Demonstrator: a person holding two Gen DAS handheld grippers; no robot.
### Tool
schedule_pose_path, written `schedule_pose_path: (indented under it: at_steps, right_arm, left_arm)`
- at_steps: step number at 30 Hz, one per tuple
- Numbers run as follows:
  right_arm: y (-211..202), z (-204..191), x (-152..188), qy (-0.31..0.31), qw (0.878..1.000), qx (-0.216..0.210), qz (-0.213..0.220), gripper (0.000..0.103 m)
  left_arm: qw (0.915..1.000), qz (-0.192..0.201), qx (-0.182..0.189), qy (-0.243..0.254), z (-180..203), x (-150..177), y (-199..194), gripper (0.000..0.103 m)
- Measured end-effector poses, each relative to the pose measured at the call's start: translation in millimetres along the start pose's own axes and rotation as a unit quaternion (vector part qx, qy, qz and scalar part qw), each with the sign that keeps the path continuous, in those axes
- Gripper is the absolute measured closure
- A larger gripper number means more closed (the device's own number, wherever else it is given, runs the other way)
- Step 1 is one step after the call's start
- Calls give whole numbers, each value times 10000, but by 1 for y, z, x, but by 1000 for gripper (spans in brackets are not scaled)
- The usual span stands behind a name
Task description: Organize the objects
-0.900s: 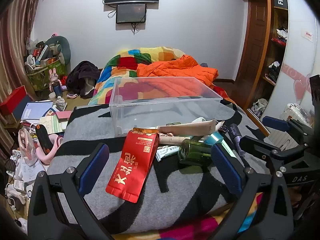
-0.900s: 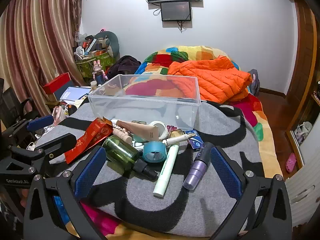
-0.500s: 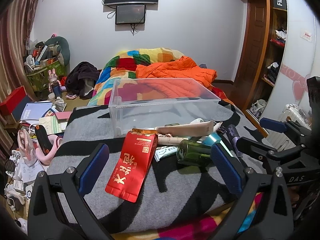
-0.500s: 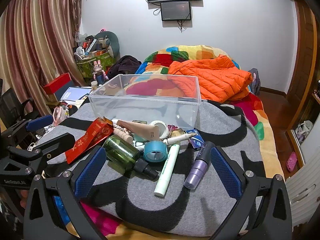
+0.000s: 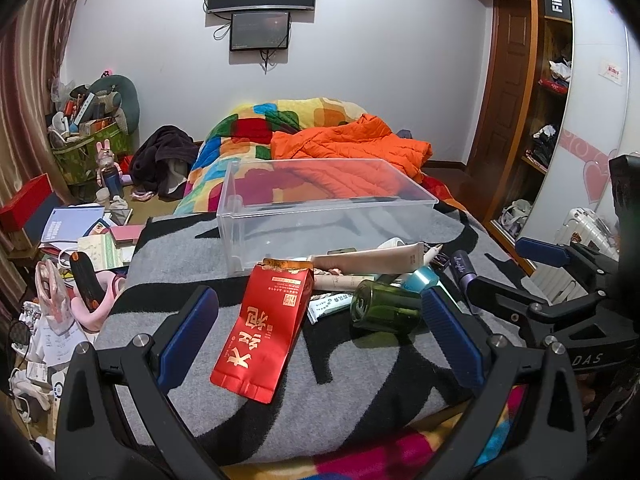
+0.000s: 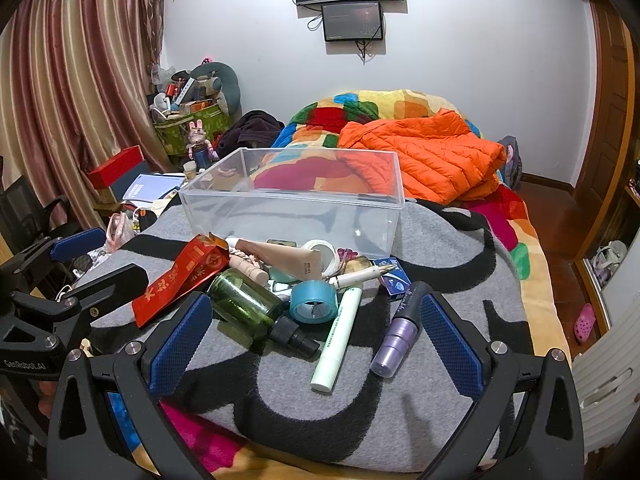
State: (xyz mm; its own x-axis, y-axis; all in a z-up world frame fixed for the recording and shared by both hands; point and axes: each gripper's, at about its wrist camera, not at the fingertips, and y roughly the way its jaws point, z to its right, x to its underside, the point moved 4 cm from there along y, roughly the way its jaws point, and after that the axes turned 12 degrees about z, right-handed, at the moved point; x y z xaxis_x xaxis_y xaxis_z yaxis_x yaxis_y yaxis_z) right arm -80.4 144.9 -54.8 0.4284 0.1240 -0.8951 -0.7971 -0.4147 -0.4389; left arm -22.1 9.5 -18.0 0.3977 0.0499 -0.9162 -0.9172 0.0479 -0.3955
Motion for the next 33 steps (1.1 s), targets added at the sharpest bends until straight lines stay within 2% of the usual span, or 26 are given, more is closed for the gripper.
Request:
schedule_pose_path:
  at_steps: [33]
  right_arm:
    - [-2, -8, 2, 52, 10000, -47, 3, 0]
  left_arm:
    - [10000, 42, 38, 19, 3, -2, -4, 0]
